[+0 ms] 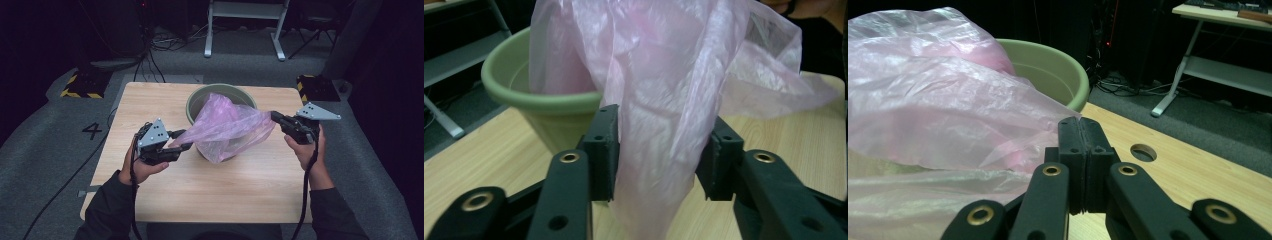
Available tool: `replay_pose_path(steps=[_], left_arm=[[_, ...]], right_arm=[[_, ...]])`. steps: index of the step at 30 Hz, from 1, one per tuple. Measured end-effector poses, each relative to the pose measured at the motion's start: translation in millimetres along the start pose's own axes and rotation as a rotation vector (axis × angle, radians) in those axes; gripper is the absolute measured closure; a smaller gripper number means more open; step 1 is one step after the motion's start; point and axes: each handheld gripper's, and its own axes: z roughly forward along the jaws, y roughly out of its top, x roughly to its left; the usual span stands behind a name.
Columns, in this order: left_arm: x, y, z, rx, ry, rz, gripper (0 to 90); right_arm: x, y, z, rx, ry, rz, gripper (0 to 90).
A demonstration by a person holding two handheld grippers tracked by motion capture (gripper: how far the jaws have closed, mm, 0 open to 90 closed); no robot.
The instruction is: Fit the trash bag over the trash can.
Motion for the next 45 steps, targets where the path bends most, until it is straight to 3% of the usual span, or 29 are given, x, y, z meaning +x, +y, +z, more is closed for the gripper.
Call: replay_pose_path(steps=[2,3,6,8,12,17,23,30,32,34,35,36,38,41,43,45], left_arm=[[-4.8,1.2,-3.4,-0.009,0.015,0.003,35.8],[-7.6,2.8,-5.8,-0.024,0.020,0.000,22.0],[-17.1,11.9,-14.8,-0.069,-0.015,0.021,19.8],[-24.1,19.7,-19.1,-0.088,-0.015,0.045,16.4],[-32.5,33.4,-22.9,-0.097,-0.030,0.085,16.0],[-36.7,51.0,-17.4,-0.055,-0.024,0.140,19.7],[-39.5,61.4,9.6,0.017,-0.084,0.168,22.2],[-46.1,56.5,39.5,0.099,-0.115,0.209,22.6],[-45.7,54.4,47.6,0.136,-0.088,0.224,26.9],[-44.0,53.1,56.4,0.185,-0.026,0.242,34.0],[-42.4,52.8,60.1,0.203,-0.008,0.242,41.6],[-38.2,52.7,64.5,0.211,-0.016,0.234,56.0],[-36.1,53.6,66.1,0.205,-0.004,0.239,68.5],[-34.4,55.1,66.7,0.201,0.001,0.245,76.4],[-31.6,57.1,68.0,0.189,-0.003,0.237,84.5],[-30.9,57.7,67.8,0.183,-0.006,0.233,87.8]], right_arm=[[0.1,-0.3,-0.4,0.003,0.002,0.004,89.8],[2.2,0.8,-0.9,0.001,0.001,-0.007,89.7],[5.4,3.2,-1.4,-0.001,0.006,-0.017,89.4],[9.0,6.0,-2.1,-0.004,-0.001,-0.034,88.9],[12.9,10.4,-2.9,-0.008,-0.010,-0.059,88.0],[14.1,12.6,-1.9,-0.009,-0.012,-0.067,87.2],[15.8,13.6,1.3,-0.007,-0.007,-0.069,87.2],[16.3,14.8,7.4,0.002,-0.003,-0.073,86.6],[17.1,15.6,8.3,0.002,-0.001,-0.076,86.2],[18.3,16.6,8.7,0.000,0.004,-0.083,86.1],[19.0,16.9,8.8,0.000,0.005,-0.088,85.8],[20.5,17.0,8.9,0.000,0.015,-0.090,84.4],[22.5,16.8,8.4,-0.001,0.029,-0.096,81.5],[24.6,16.2,6.6,0.000,0.045,-0.109,77.6],[28.3,15.0,2.4,-0.009,0.059,-0.137,66.1],[29.3,14.6,0.3,-0.008,0.052,-0.142,62.6]])
